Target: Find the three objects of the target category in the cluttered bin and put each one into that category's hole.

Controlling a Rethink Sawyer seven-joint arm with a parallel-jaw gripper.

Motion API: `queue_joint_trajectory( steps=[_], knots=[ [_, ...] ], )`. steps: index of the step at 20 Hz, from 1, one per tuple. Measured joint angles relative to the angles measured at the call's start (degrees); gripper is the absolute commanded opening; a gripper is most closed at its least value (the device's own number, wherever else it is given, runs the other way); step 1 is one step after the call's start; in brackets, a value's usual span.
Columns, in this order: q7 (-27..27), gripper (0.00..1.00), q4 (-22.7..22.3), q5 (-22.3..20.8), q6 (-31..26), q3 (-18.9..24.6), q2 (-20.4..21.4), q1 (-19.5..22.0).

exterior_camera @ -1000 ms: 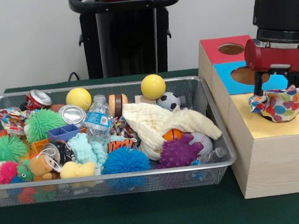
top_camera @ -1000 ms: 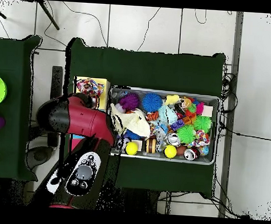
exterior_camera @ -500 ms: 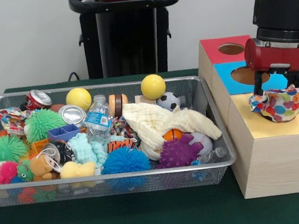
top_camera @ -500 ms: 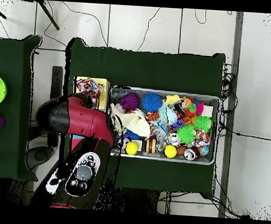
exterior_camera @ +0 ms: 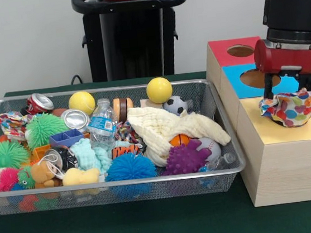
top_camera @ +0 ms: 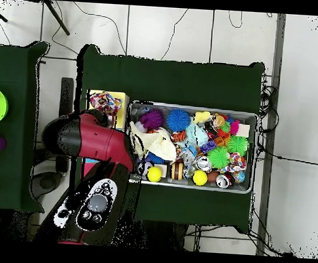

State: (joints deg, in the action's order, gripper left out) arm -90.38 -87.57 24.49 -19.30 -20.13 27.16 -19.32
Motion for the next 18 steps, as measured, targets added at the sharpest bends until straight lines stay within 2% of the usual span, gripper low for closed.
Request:
queue_joint_trajectory(
  steps=[18],
  knots=[
    [0.0, 1.00, 0.7, -0.3, -8.4, -0.9, 0.5, -0.4]
  ],
)
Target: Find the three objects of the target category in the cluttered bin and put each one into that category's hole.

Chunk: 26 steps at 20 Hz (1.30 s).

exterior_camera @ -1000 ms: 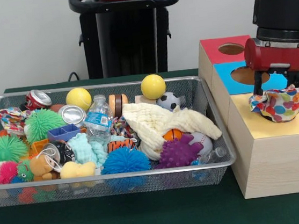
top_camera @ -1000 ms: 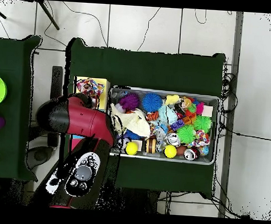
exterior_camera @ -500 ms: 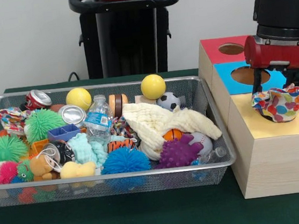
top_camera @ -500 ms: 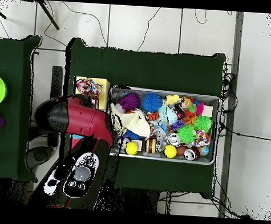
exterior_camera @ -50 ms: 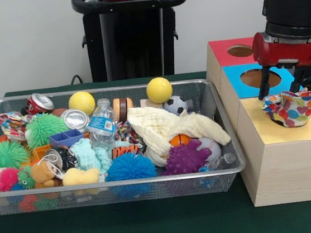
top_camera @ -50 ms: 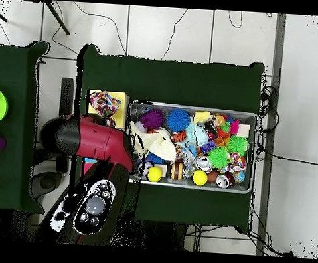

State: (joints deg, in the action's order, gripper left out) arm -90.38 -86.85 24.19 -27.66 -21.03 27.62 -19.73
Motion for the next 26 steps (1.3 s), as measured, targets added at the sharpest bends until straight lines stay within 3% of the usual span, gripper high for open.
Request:
queue_joint_trajectory(
  steps=[14, 26],
  knots=[
    [0.0, 1.00, 0.0, 0.0, -1.2, 0.0, 0.9, 0.0],
    [0.0, 1.00, 0.7, -0.3, -7.4, -0.2, 3.7, -0.3]
  ],
)
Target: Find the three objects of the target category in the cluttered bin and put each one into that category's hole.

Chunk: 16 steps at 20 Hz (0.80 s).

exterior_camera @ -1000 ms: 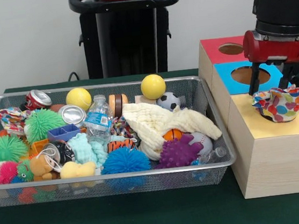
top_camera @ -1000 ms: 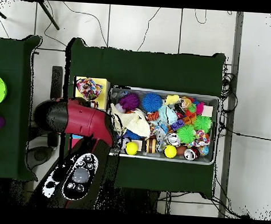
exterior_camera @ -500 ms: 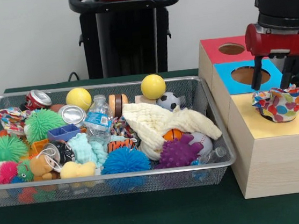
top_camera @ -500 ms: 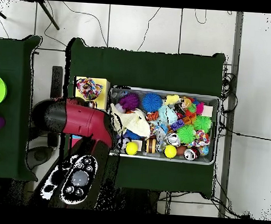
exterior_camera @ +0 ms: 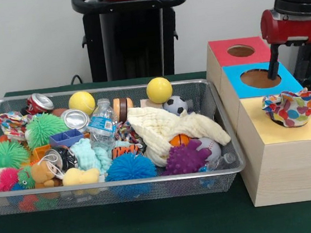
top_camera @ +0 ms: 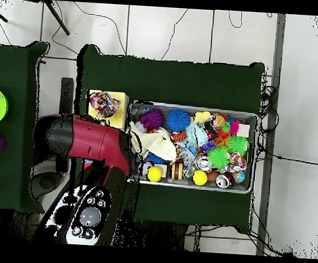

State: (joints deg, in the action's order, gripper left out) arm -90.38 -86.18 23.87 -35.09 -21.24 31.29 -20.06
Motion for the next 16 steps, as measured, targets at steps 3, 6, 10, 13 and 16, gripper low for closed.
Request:
queue_joint_trajectory(
  steps=[3, 6, 10, 13, 16],
  knots=[
    [0.0, 1.00, 0.1, -0.1, -0.6, -0.4, 0.7, -0.2],
    [0.0, 1.00, 0.3, -0.1, -0.8, -0.9, 1.1, -0.3],
    [0.0, 1.00, 0.9, -0.2, -0.8, -1.0, 1.5, -0.3],
    [0.0, 1.00, 1.3, -0.2, -0.8, -1.0, 1.6, -0.3],
    [0.0, 1.00, 1.9, -0.3, -0.8, -1.1, 1.9, -0.2]
  ],
)
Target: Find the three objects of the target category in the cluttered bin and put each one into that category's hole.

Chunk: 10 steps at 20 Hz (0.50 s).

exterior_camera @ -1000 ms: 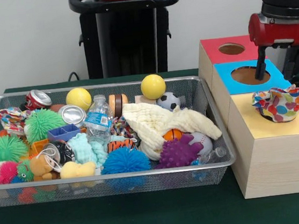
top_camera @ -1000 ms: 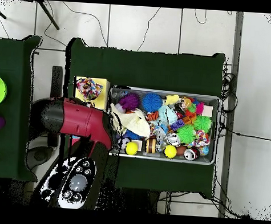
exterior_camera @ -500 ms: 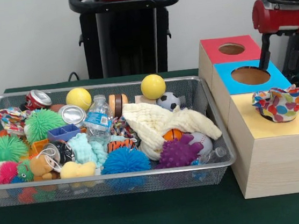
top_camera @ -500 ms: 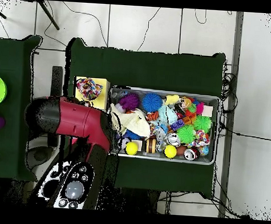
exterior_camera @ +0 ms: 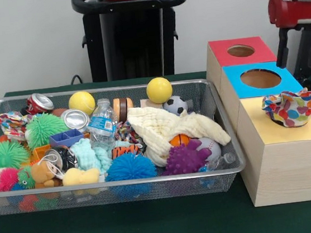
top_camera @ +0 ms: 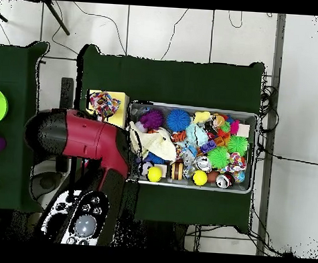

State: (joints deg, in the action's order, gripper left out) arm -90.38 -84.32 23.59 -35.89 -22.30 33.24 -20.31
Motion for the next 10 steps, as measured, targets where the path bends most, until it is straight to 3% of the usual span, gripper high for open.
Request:
queue_joint_trajectory(
  steps=[10],
  knots=[
    [0.0, 1.00, 0.7, -0.2, 0.0, 0.0, 1.2, 0.2]
  ],
)
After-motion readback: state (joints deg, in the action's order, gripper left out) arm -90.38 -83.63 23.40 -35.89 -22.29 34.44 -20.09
